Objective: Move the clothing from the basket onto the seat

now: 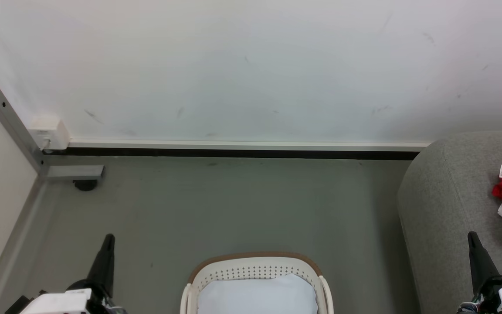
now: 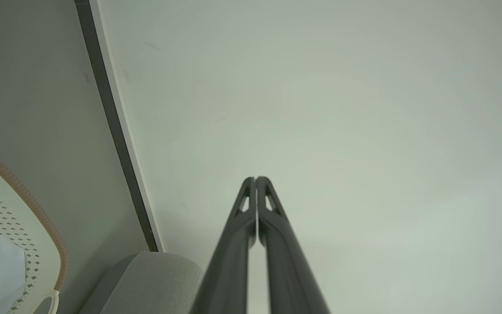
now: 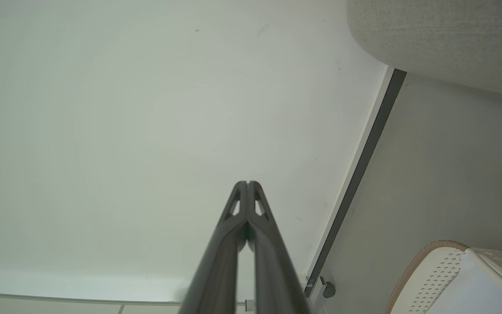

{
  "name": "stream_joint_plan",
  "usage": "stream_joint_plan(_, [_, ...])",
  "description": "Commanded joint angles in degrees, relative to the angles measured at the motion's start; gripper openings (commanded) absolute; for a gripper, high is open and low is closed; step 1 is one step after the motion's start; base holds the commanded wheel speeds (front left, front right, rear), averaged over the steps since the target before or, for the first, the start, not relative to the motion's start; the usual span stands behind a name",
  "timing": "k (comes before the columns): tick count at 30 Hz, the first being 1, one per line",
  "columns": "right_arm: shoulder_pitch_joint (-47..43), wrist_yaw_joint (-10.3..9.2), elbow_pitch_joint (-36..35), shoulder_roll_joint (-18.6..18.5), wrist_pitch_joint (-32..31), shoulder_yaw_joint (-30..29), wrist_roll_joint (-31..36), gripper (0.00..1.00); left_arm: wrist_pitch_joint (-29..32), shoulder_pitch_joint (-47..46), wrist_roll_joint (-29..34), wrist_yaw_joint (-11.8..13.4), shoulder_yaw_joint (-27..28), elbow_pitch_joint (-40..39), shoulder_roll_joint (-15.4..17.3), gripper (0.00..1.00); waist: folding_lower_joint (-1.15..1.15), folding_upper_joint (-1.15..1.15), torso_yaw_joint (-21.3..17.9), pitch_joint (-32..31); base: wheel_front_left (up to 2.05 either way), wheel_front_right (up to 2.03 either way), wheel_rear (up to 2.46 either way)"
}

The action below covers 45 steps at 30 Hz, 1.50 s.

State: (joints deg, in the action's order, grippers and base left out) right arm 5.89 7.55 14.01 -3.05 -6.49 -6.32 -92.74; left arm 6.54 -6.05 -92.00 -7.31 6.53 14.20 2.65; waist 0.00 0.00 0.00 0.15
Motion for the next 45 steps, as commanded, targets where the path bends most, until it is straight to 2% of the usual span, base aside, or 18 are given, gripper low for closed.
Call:
stream_joint_plan(1, [0.76, -0.12, 0.17, 0.06, -0.05, -0.26, 0.39, 0.0, 0.21, -0.54, -0.76, -0.34, 0.11, -0.19, 0.42, 0.0, 0.0, 0.0, 0.0, 0.0, 0.0, 0.0, 0.0])
stream_joint_plan(45, [0.78, -0.12, 0.17, 0.13, -0.17, -0.36, 0.49, 0.0, 0.21, -0.53, -0.76, -0.34, 0.11, -0.19, 0.42, 0.0, 0.0, 0.0, 0.0, 0.0, 0.0, 0.0, 0.0])
